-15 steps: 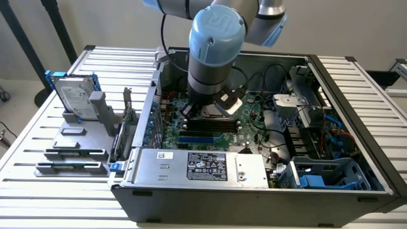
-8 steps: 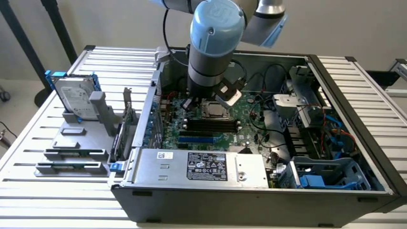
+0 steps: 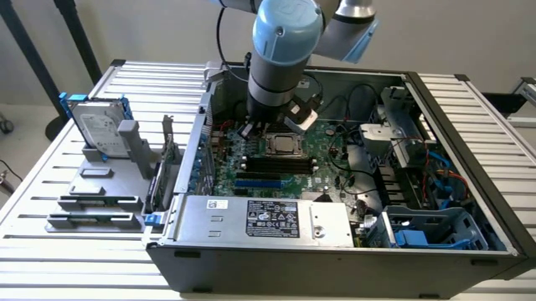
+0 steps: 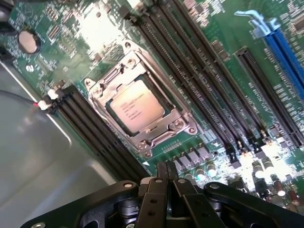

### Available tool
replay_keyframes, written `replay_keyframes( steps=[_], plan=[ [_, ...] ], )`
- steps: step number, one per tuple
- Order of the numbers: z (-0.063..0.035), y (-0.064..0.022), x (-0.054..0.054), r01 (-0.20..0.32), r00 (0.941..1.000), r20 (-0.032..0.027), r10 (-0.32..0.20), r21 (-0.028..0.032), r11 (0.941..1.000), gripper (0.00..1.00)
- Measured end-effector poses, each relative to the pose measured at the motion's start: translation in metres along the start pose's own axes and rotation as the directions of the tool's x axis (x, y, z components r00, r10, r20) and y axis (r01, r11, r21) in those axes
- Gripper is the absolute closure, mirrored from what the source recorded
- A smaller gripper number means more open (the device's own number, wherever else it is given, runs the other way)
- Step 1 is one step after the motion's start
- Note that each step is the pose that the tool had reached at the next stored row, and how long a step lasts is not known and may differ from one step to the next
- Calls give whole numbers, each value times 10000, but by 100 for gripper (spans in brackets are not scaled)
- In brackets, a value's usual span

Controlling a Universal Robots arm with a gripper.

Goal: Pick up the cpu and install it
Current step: 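Install the first cpu locking lever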

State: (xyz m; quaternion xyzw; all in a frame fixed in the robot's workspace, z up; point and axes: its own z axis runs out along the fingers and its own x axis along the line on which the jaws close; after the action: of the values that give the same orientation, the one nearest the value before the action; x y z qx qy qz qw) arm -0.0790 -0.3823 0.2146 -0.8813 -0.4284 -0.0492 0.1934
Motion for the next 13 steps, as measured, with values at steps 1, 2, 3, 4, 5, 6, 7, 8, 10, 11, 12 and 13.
replay_keyframes(
  steps=[1,2,3,4,5,6,7,8,10,11,12,13],
  plan=[
    [0,-10,12,62,10000,23,-62,13,10000,89],
    [-1,-19,23,125,9999,46,-126,25,9999,89],
    [-2,-29,35,190,9998,68,-191,36,9998,89],
    [-4,-39,48,256,9996,88,-256,45,9997,89],
    [-7,-48,58,319,9994,108,-319,52,9995,89],
    [-12,-57,69,383,9992,125,-384,58,9992,89],
    [-18,-67,80,450,9989,143,-451,64,9990,89],
    [-27,-76,91,519,9985,160,-520,69,9986,89],
    [-43,-94,110,651,9977,189,-652,62,9979,89],
    [-52,-103,120,718,9972,203,-719,58,9974,89],
    [-61,-110,127,786,9967,215,-787,48,9969,89],
    [-70,-116,134,862,9960,220,-862,35,9963,89]
  ],
)
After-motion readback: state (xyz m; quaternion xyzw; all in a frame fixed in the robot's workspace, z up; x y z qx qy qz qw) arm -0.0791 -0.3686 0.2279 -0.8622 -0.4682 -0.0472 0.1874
